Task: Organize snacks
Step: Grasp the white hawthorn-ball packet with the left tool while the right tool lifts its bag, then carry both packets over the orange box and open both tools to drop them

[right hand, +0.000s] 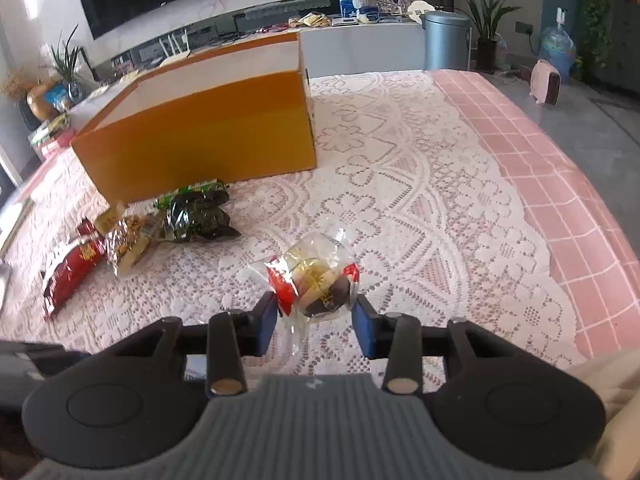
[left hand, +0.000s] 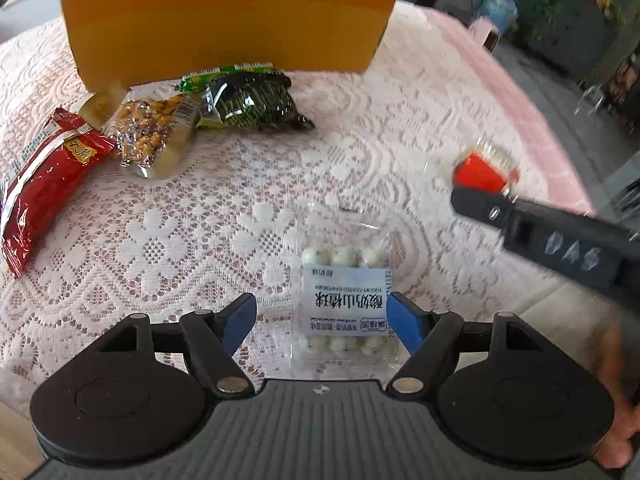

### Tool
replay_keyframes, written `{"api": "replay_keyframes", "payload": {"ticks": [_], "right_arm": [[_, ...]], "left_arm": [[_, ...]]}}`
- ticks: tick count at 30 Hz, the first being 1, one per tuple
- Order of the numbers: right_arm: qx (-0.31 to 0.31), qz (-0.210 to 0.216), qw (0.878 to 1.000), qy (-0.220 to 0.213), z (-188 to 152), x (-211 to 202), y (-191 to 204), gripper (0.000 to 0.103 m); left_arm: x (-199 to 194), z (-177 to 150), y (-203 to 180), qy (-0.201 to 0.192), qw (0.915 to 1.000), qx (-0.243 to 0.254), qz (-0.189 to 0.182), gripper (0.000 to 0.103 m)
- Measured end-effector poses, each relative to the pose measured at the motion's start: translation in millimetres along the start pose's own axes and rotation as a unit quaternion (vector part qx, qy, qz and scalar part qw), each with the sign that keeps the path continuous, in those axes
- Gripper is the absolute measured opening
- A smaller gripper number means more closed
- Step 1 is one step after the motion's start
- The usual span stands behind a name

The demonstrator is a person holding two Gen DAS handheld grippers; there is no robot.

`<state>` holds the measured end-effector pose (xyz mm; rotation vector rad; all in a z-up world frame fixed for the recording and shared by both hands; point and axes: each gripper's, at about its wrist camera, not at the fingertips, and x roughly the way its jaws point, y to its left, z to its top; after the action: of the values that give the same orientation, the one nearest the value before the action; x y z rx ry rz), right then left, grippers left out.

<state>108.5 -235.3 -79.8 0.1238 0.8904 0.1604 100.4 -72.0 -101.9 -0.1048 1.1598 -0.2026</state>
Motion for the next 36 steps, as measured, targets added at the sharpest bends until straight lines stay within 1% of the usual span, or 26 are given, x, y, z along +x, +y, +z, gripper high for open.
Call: {"api": "replay_keyframes", "payload": {"ticks": [2,5,7,9,13,14,15,16,17,18,20,23,29,33,36], "right_arm": [[0.013,0.009,1.0,0.002,0,1,-4,0.039],[0.013,0.013,1.0,0.004,0,2,-4,0.04],[0.007,0.011,1.0,0.004,1,3,-1,0.04],[0.001,0.008,1.0,0.003,0,4,1,0.04],[-0.005,0.004,1.0,0.0,0,5,2,0.04],[-0.005,0.004,1.0,0.0,0,5,2,0.04],[-0.006,0.003,1.0,0.0,-1,5,2,0.04],[-0.006,0.002,1.0,0.0,-1,5,2,0.04],[-0.007,0.001,1.0,0.0,0,5,3,0.04],[-0.009,0.0,1.0,0.0,-1,5,3,0.04],[-0.015,-0.003,1.0,-0.001,-1,6,5,0.04],[-0.024,-0.009,1.0,-0.004,-2,6,7,0.04],[-0.022,-0.012,1.0,-0.007,-1,1,7,0.04],[-0.026,-0.009,1.0,0.004,4,1,9,0.04],[-0.027,0.004,1.0,0.005,12,-1,13,0.039]], "left_arm": [[2,1,-2,0.0,1.0,-0.004,0.002,0.089],[4,5,-6,0.006,0.9999,-0.002,0.011,0.093],[11,8,-11,0.023,0.9996,-0.002,0.016,0.094],[14,9,-16,0.029,0.9992,-0.001,0.027,0.094],[21,8,-29,0.03,0.9971,0.042,0.055,0.094],[22,6,-30,0.028,0.9968,0.048,0.058,0.089],[21,5,-30,0.025,0.9966,0.053,0.059,0.087],[21,4,-30,0.022,0.9961,0.057,0.064,0.081],[20,3,-29,0.018,0.996,0.059,0.065,0.069],[19,3,-29,0.011,0.9961,0.06,0.064,0.067],[18,4,-21,0.006,0.9976,0.045,0.053,0.064],[12,5,-10,-0.001,0.9992,0.02,0.035,0.062],[-16,10,6,-0.034,0.9992,0.002,0.02,0.062],[-37,22,19,-0.064,0.9976,0.001,0.027,0.062],[-55,34,30,-0.086,0.9959,-0.008,0.026,0.062]]}}
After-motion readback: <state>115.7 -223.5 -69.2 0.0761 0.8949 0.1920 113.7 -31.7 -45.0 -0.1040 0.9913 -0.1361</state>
